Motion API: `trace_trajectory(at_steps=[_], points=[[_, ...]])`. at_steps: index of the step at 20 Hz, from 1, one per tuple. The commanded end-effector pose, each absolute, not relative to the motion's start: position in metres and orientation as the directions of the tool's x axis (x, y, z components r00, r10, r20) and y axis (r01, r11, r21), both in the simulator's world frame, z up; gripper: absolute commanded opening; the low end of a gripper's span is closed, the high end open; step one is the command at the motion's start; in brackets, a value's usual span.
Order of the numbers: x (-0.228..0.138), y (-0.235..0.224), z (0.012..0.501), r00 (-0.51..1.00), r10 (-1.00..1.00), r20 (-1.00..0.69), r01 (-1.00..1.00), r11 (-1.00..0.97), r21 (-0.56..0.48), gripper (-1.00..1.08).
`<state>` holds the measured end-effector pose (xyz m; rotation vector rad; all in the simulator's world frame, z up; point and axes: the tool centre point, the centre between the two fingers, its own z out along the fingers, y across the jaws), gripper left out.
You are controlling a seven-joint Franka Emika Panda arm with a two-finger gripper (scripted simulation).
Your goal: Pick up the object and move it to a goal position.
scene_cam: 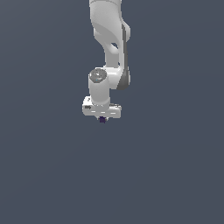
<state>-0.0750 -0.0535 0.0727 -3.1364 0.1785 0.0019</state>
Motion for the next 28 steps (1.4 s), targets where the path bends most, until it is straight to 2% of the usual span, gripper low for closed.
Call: trace_trajectory(at_steps=[1, 28], points=[[-0.072, -0.062, 0.092, 0.994, -0.114, 0.000, -0.114, -0.994, 0.000, -1.00], [-0.027, -0.171, 0.353, 0.993, -0.114, 0.000, -0.114, -0.993, -0.001, -1.00]])
